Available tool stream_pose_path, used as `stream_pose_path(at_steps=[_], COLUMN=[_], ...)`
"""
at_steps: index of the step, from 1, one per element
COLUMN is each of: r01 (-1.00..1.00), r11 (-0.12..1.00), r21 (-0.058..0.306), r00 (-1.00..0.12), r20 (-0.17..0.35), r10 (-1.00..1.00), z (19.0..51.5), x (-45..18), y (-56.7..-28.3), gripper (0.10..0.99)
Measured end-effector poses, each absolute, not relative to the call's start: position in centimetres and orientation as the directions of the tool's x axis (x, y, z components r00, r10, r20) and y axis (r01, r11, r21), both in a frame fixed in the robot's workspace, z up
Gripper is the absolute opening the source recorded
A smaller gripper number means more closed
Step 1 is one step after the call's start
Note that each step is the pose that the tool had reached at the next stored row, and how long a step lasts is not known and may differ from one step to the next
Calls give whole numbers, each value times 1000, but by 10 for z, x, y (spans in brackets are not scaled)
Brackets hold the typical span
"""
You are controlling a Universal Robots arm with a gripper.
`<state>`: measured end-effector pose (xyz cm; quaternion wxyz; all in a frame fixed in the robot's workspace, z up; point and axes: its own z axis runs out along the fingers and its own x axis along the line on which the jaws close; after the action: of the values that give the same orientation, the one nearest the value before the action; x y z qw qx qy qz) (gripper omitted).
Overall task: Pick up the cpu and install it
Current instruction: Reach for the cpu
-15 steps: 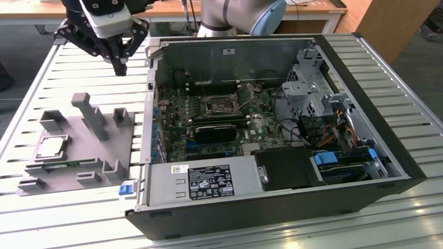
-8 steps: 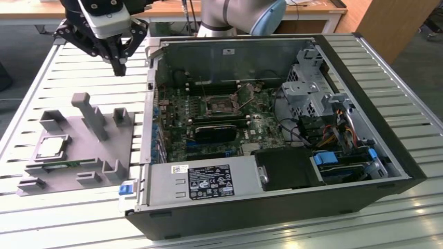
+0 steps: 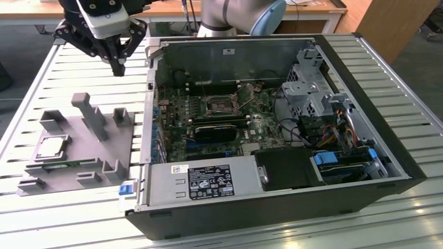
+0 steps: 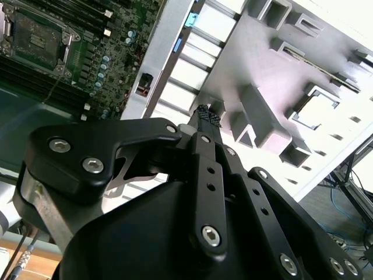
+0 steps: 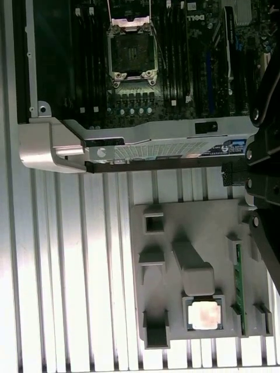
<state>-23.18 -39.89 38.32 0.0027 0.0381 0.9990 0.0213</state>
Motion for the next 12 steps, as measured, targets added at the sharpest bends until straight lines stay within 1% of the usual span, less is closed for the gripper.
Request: stream_pose_path(at_steps=[12], r01=[76], r11=[996], r21=[43], r00=[-997], r20=[-3], r10=[76], z=[383], x=[-234], y=[-399], gripper=[106])
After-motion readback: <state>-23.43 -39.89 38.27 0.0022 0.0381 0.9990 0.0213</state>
